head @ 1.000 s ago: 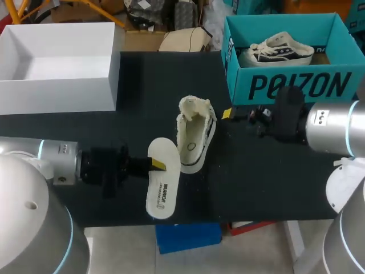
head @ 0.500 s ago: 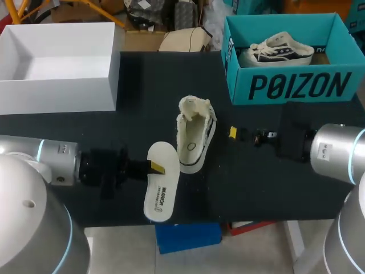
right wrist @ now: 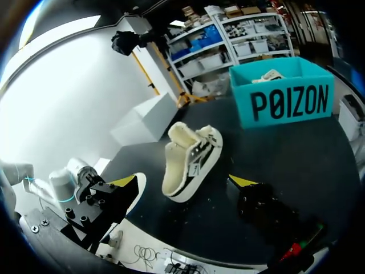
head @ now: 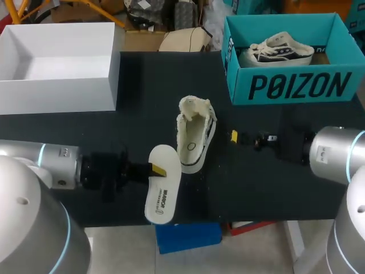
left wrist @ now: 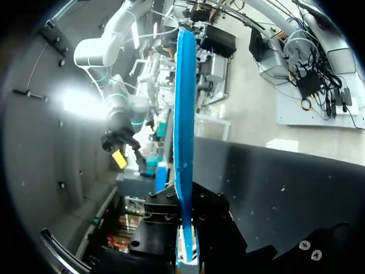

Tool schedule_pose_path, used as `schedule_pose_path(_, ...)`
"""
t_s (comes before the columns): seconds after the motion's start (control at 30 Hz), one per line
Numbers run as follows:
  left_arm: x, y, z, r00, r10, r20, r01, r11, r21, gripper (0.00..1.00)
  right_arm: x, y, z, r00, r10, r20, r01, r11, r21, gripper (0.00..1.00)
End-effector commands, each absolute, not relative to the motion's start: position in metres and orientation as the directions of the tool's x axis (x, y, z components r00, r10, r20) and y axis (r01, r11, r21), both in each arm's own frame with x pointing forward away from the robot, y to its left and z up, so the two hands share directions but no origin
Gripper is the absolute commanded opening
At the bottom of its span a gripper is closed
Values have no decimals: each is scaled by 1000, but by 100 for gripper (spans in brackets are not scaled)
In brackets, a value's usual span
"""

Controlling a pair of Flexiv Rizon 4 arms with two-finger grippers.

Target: Take the shoe out of the shoebox, open the shoe tongue, remove and reinsert the insole, then place the shoe into the shoebox

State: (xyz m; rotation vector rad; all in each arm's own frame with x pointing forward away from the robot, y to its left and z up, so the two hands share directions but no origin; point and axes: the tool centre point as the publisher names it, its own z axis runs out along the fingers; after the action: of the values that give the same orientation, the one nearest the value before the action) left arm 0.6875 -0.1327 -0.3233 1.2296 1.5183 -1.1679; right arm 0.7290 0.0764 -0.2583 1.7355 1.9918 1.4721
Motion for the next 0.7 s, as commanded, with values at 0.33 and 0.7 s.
schedule_pose_path(0.33, 684, -142, -326, -156, 209, -965, 987, 53, -148, 0, 695, 56, -249, -361, 848, 387, 570, -128, 811, 100)
schedule_pose_path(0.7, 683, -143, -327, -160, 213, -964, 987, 62, -151, 0, 695, 56, -249, -361, 848, 387, 570, -128, 811, 100)
